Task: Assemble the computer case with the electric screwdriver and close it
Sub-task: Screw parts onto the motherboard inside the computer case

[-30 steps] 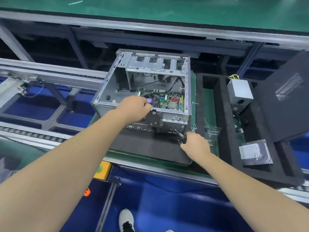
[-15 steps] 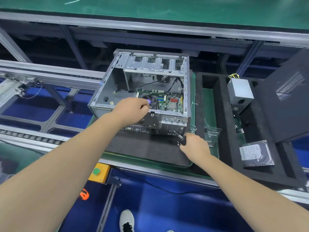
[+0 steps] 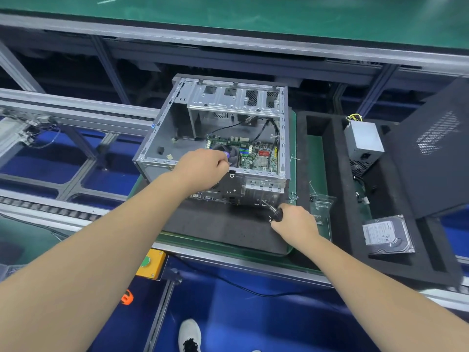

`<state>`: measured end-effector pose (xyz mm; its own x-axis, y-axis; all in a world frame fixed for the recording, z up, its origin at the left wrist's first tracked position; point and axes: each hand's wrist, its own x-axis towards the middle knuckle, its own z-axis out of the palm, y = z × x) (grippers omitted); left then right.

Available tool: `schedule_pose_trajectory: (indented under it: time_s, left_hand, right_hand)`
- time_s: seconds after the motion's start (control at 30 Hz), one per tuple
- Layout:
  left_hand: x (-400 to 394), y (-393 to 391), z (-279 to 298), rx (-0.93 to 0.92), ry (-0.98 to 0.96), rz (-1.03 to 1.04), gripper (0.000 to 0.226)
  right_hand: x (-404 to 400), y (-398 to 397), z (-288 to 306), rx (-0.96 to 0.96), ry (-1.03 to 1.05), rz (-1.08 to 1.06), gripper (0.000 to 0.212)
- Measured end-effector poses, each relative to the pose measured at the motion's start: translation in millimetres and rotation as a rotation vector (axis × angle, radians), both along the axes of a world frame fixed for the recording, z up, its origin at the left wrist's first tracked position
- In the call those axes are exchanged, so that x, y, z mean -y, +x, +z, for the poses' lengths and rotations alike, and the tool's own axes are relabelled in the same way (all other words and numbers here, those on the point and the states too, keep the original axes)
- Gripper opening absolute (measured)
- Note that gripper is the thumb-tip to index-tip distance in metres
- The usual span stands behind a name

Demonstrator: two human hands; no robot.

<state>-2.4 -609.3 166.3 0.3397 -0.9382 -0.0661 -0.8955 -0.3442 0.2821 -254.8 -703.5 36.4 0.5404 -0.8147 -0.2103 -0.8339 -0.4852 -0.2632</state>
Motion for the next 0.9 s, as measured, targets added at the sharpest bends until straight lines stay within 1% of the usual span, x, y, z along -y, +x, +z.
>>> schedule_pose_trajectory:
  time_s: [0.2, 0.43, 0.53, 0.6, 0.67, 0.77, 0.83, 0.9]
  left_hand:
    - [-1.5, -1.9, 1.2, 0.007, 0.0, -0.001, 0.031]
    - [-2.3, -3.7, 2.4, -0.008, -0.008, 0.007, 0.03]
    - [-2.1, -1.6, 1.7, -0.024, -0.013, 0.0, 0.03]
    - [-1.4, 2.0, 2.2, -0.066, -0.011, -0.002, 0.029]
    - [-0.3, 7.4, 3.5, -0.145, -0.009, -0.009, 0.029]
    - [0.3, 15.9, 5.4, -0.238, -0.002, -0.024, 0.025]
    - [1.1, 21.1, 6.9, -0.301, -0.001, -0.049, 0.02]
    - [1.0, 25.9, 10.2, -0.389, -0.005, -0.096, 0.015]
  right_hand:
    - [0.3, 0.4, -0.5, -0.005, -0.003, 0.009, 0.028]
    - [-7.0, 3.1, 0.3, 0.019, -0.02, -0.041, 0.009]
    - [-9.6, 2.9, 5.2, 0.01, -0.02, -0.049, 0.008]
    - [-9.9, -1.4, 16.0, 0.037, 0.027, -0.076, 0.01]
    - [-13.9, -10.4, 32.7, 0.132, 0.106, -0.11, 0.01]
    - [-29.7, -14.7, 66.5, 0.366, 0.221, -0.124, 0.009]
    - [-40.5, 0.5, 96.1, 0.523, 0.279, -0.138, 0.018]
    - [-48.4, 26.4, 126.5, 0.632, 0.342, -0.172, 0.021]
